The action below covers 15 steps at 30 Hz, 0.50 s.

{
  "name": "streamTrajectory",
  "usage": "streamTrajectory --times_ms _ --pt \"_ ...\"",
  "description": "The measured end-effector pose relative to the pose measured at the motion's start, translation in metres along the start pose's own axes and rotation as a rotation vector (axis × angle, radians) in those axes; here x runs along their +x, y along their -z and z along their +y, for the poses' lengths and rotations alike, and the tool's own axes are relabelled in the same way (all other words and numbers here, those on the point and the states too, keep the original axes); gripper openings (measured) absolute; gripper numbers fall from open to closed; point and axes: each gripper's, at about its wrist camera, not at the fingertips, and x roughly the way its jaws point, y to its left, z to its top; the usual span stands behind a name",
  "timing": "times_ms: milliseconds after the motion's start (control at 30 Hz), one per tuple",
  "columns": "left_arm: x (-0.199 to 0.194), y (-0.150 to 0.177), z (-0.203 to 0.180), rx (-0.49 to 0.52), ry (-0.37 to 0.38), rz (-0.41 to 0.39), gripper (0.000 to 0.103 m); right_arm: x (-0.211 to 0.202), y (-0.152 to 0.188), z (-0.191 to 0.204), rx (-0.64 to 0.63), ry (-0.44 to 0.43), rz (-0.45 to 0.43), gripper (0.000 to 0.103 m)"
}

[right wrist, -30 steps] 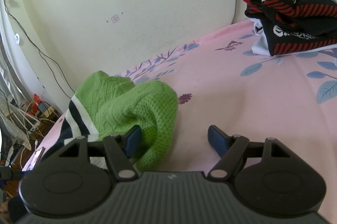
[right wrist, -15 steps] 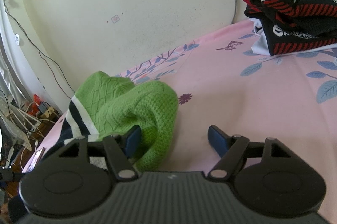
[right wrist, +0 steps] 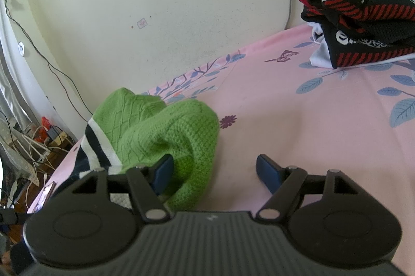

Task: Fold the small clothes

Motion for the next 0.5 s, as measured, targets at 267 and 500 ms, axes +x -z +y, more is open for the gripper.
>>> streamTrajectory --times_ms 267,500 --pt "0.0 -0.0002 0.0003 -0.001 0.0 0.0 0.093 0.0 -0.0001 -0.0006 0.0 -0.001 0.0 0.072" --pt "0.0 -0.0002 0.0003 -0.001 0.0 0.001 0.093 0.0 0.0001 -0.0003 0.001 -0.001 0.0 0.072"
